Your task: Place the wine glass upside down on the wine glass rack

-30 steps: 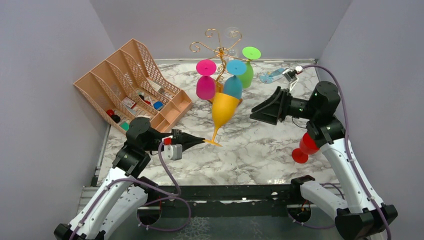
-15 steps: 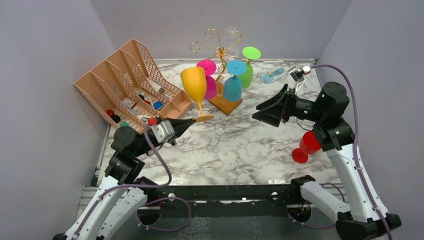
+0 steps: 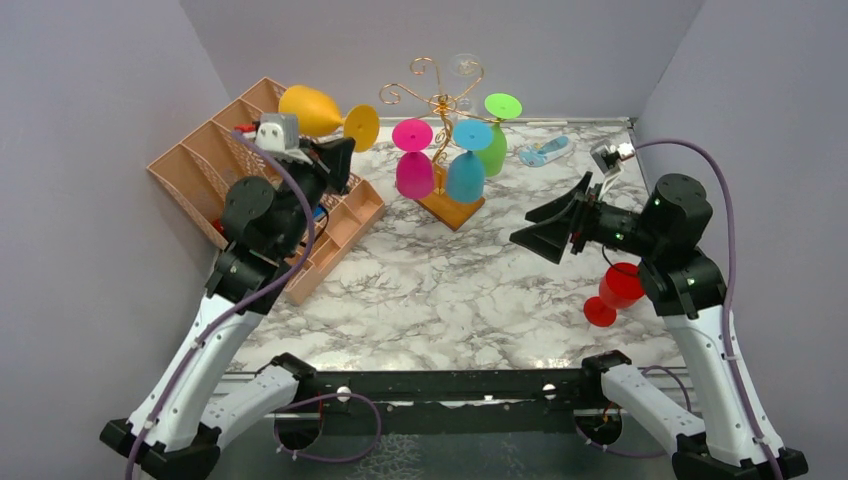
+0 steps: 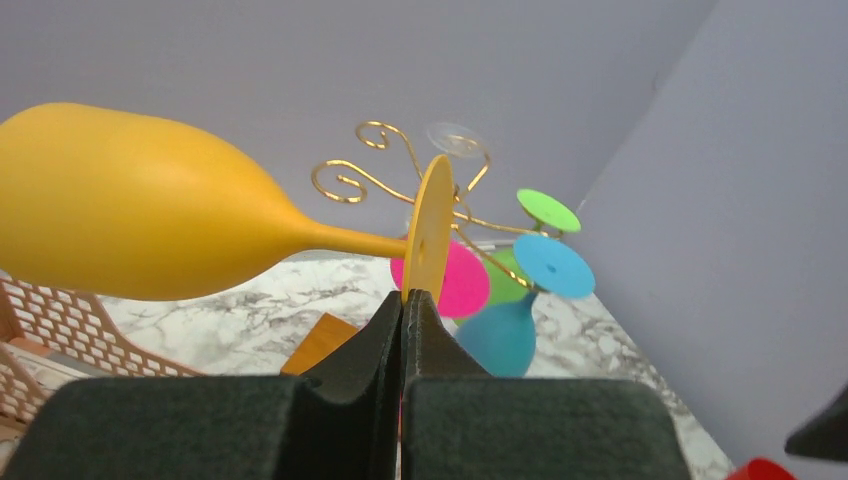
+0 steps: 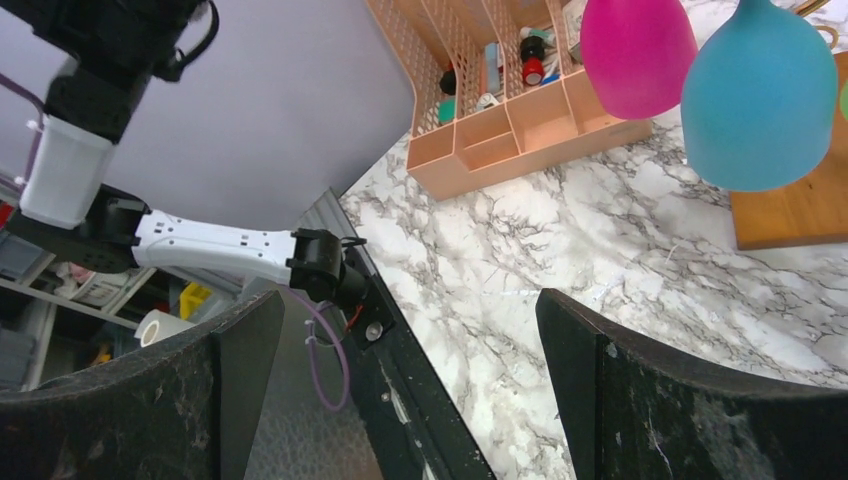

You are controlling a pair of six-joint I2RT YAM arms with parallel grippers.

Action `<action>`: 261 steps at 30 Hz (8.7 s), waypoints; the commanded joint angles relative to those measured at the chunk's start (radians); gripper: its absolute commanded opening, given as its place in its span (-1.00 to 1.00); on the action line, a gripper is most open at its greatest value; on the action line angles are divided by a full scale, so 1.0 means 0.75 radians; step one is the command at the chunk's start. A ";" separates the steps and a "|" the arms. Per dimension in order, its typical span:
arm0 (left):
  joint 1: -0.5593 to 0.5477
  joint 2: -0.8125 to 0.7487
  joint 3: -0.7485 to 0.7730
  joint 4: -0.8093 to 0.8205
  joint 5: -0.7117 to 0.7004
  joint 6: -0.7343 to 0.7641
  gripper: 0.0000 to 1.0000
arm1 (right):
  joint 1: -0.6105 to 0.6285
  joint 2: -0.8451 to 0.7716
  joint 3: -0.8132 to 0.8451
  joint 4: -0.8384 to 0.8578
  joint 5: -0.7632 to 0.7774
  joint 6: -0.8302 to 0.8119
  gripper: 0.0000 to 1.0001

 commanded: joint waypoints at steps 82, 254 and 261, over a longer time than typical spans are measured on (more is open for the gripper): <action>0.333 1.522 1.271 0.051 0.897 -0.825 -1.00 | 0.004 -0.106 0.039 -0.104 0.093 -0.026 0.99; 0.407 0.206 0.008 -0.162 0.184 -0.018 0.98 | 0.004 -0.162 -0.059 -0.569 1.018 0.212 0.99; 0.371 0.010 -0.282 -0.200 0.313 -0.112 0.98 | 0.003 -0.168 -0.098 -0.765 1.426 0.422 0.10</action>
